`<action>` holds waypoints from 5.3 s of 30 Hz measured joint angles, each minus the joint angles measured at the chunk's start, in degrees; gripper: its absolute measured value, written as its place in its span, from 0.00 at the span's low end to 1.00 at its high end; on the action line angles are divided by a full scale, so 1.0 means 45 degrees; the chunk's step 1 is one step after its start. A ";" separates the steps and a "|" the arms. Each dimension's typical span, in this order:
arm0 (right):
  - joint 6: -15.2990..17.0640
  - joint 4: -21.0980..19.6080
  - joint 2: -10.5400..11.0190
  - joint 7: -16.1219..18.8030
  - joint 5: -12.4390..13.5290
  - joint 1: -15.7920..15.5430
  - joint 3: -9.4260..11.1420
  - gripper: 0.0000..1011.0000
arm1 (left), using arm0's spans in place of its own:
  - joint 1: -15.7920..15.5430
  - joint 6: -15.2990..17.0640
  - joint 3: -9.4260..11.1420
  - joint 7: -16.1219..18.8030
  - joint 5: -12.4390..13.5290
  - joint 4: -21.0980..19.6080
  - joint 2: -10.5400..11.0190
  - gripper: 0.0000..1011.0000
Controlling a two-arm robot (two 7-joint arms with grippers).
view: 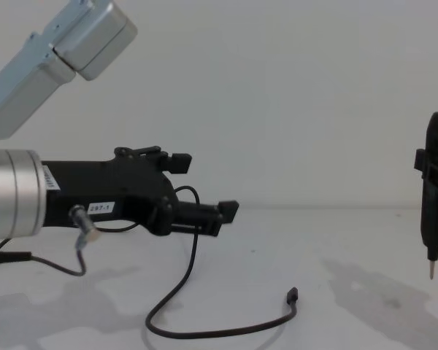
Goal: Pick up the data cable with the one hand.
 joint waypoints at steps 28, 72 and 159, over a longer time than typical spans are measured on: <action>0.0000 0.0000 0.0000 0.0000 0.0001 0.0000 0.0000 0.27 | -0.1335 0.2876 0.1299 -0.3506 0.0266 -0.1849 0.2188 0.99; 0.0000 0.0000 0.0000 0.0000 0.0000 0.0000 0.0000 0.27 | -0.1516 0.5420 0.2898 -0.1791 0.2010 -0.0995 0.0217 0.99; -0.0605 -0.1238 -0.0054 0.0961 0.0896 0.0094 0.0694 0.27 | -0.0716 0.1140 0.2438 0.0226 0.3753 -0.0388 -0.0118 0.04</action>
